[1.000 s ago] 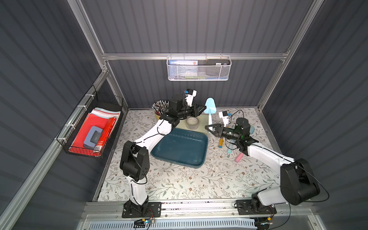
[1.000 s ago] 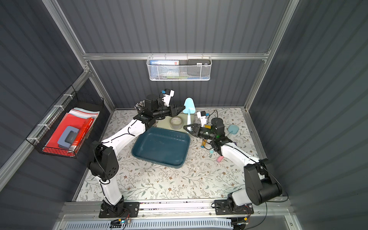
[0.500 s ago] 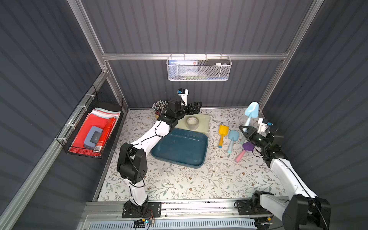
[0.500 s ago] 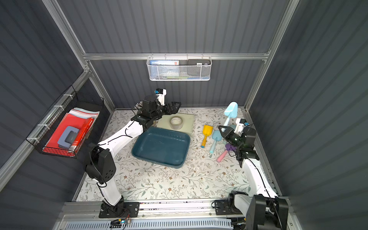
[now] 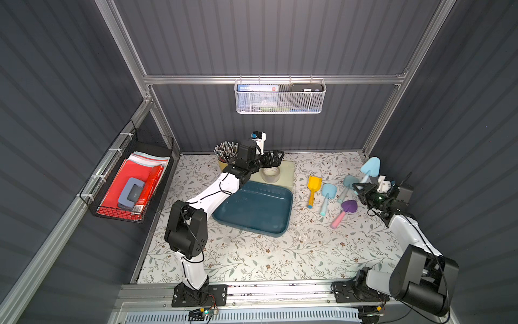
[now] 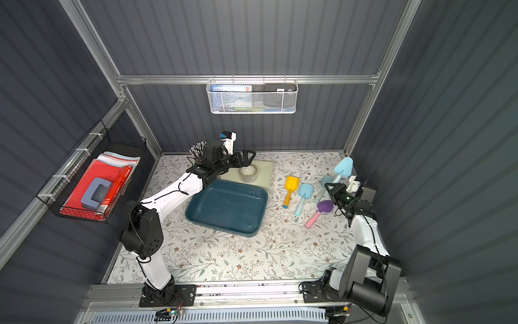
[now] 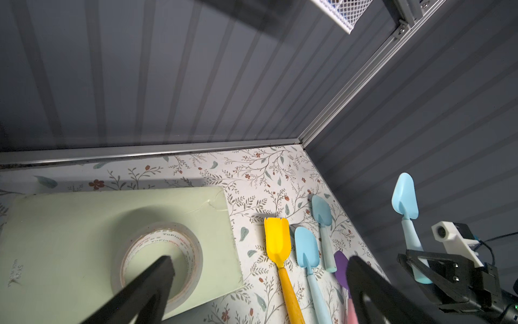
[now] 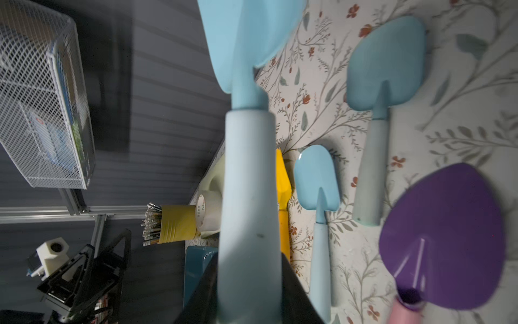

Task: Take the shovel out of the storage box
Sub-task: Place the shovel at the center of the board.

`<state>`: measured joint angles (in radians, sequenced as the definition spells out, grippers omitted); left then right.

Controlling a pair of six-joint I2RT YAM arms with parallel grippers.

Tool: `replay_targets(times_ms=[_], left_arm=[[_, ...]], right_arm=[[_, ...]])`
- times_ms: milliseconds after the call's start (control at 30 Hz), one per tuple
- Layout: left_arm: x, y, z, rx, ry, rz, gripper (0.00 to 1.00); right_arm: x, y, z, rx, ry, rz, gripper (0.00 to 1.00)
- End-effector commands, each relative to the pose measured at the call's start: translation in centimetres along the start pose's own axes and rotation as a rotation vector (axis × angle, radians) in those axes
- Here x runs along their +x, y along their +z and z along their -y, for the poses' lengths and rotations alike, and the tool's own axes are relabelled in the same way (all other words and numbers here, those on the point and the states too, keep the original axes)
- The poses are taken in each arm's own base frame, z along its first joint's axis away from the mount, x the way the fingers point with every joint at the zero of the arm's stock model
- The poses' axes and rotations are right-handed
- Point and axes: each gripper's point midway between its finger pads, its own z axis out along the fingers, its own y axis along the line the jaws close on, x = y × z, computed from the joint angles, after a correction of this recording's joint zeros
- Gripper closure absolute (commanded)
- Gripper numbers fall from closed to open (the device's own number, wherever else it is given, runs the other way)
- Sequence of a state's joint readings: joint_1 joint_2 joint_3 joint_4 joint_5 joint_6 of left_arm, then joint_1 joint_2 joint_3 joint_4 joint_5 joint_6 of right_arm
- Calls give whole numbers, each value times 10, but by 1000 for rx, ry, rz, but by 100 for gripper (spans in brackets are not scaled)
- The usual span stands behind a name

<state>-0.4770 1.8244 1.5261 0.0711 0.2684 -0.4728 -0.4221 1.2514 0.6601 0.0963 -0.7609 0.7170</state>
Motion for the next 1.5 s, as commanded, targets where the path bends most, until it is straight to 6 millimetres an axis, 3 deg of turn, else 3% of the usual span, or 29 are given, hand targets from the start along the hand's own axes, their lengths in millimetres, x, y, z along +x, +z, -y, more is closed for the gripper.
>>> replay_targets(times_ms=[0, 500, 900, 1033, 1267, 1467], left_arm=[[3, -1, 5, 26, 2, -11, 1], [23, 11, -2, 40, -36, -57, 1], [35, 20, -5, 60, -63, -81, 1], [39, 22, -7, 61, -71, -89, 1], [40, 23, -8, 59, -74, -92, 1], [44, 24, -10, 57, -77, -99, 1]], right_arm=[[22, -9, 30, -8, 102, -51, 95], [59, -11, 88, 21, 248, -170, 94], [78, -12, 107, 86, 272, -212, 89], [86, -13, 114, 106, 293, -218, 81], [92, -13, 121, 129, 316, -228, 76], [95, -13, 126, 147, 328, -233, 63]])
